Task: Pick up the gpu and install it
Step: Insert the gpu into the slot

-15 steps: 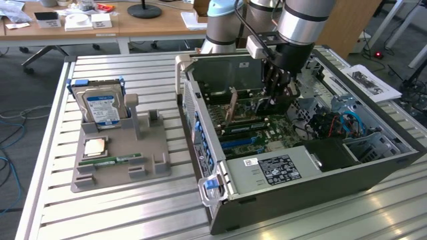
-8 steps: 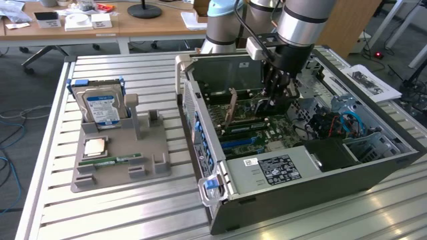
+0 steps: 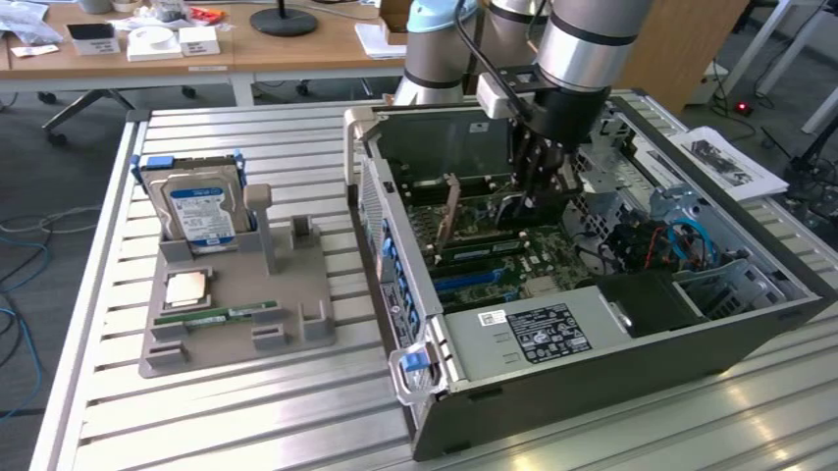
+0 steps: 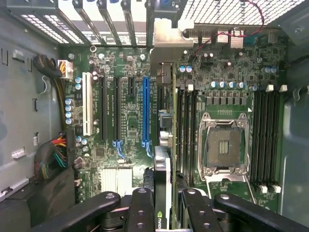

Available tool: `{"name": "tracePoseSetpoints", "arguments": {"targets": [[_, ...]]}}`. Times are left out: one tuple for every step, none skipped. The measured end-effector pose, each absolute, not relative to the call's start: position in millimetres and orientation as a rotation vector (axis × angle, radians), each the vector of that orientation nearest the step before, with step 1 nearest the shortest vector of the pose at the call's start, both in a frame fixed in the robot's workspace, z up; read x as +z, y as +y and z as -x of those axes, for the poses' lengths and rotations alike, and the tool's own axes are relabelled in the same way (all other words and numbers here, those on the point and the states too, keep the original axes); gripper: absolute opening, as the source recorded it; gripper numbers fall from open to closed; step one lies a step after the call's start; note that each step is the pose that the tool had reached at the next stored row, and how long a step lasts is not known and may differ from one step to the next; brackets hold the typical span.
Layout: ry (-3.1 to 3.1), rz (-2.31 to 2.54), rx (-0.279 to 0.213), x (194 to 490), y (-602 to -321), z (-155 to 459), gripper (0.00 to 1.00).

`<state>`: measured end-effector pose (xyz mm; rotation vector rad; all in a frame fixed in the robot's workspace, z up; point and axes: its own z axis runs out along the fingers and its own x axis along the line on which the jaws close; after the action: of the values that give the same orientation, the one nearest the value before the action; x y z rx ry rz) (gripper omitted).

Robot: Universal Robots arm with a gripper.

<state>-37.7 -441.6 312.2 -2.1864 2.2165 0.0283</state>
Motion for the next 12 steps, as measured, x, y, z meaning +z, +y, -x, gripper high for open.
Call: {"name": "tracePoseSetpoints", "arguments": {"targets": [[2.216, 2.186, 0.028, 312, -442, 38, 0.27], [2.216, 2.186, 0.028, 312, -442, 39, 0.27], [2.216, 2.187, 0.028, 312, -442, 39, 0.27], [2.216, 2.187, 0.028, 312, -444, 39, 0.27], [2.216, 2.186, 0.028, 312, -445, 39, 0.27], [2.216, 2.186, 0.028, 312, -447, 39, 0.27], [2.216, 2.186, 0.028, 312, -449, 39, 0.27], [2.216, 2.186, 0.028, 312, -450, 39, 0.27], [2.216, 2.186, 0.028, 312, -452, 39, 0.27], [2.216, 2.186, 0.028, 312, -452, 39, 0.27], [2.216, 2.186, 0.028, 312, -452, 39, 0.27], [2.216, 2.186, 0.028, 311, -452, 39, 0.27]]}}
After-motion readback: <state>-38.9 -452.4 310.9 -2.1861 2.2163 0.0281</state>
